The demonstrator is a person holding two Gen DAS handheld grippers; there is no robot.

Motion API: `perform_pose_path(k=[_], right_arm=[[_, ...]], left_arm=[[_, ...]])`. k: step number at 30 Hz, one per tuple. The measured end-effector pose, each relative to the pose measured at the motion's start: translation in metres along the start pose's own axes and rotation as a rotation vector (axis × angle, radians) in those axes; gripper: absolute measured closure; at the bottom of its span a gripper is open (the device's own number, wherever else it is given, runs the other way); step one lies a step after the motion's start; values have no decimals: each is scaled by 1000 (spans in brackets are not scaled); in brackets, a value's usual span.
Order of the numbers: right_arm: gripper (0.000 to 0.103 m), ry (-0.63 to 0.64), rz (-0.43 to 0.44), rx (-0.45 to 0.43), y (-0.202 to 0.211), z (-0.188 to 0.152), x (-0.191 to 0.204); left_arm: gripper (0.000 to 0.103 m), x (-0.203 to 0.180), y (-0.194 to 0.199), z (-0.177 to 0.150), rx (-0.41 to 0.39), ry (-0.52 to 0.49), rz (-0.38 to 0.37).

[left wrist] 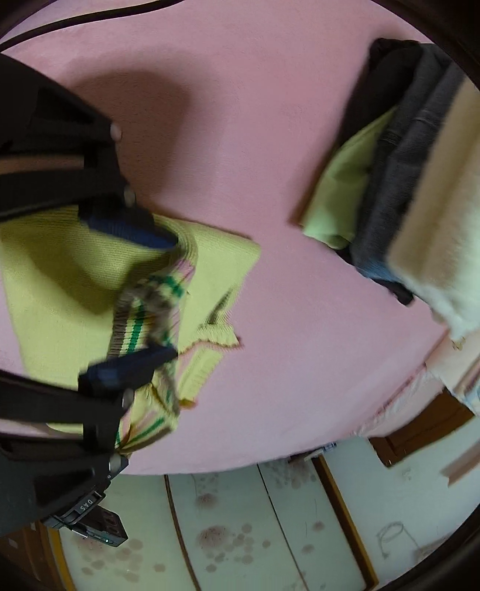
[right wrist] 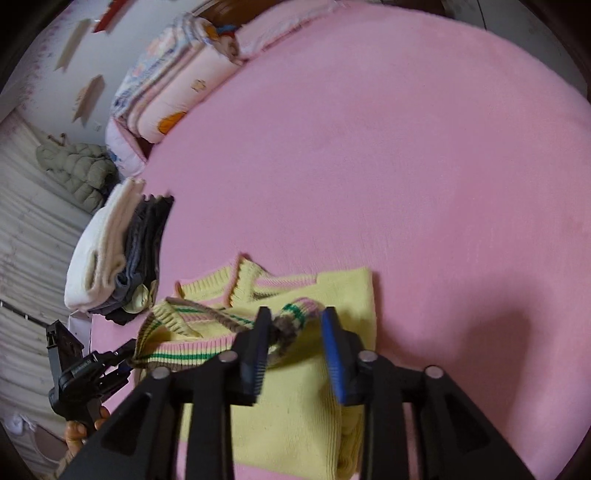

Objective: Fold large clothes
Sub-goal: 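Lift the hem and fold it over onto the collar with both grippers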

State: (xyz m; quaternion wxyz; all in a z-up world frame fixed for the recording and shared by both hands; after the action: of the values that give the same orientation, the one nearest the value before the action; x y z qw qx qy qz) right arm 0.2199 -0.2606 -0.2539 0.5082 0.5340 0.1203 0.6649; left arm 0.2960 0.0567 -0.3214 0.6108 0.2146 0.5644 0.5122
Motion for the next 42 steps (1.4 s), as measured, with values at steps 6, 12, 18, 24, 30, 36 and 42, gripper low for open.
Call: perform_pose_path(k=[6, 12, 18, 24, 30, 36, 42], right_arm=[[71, 106, -47, 1, 6, 1, 8], [71, 197, -137, 60, -22, 0, 0], [72, 174, -194, 103, -52, 3, -19], [97, 238, -225, -10, -38, 15, -6], [96, 238, -303, 57, -58, 8, -28], [87, 202, -334, -32, -25, 18, -7], [83, 301, -160, -34, -8, -27, 71]], left_arm=[[27, 2, 20, 8, -78, -54, -1], [33, 3, -4, 17, -68, -204, 79], [90, -9, -31, 24, -25, -345, 171], [94, -30, -15, 32, -159, -480, 265], [94, -13, -39, 26, -101, -493, 339], [56, -23, -9, 29, -150, -468, 365], [43, -55, 56, -21, -268, -423, 214]])
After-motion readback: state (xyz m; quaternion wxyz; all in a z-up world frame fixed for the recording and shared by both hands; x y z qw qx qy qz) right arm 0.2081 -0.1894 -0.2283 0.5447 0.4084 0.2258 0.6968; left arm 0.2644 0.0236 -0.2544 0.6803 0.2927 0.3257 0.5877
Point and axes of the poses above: each gripper's, at about its wrist camera, not at the fingertips, and y roughly against the way its jaws point, x to its left, z to its top, the point moved 8 cm from there along -y, roughly the way its jaws point, and after that the axes turned 8 degrees about z, right-handed, at the moved point
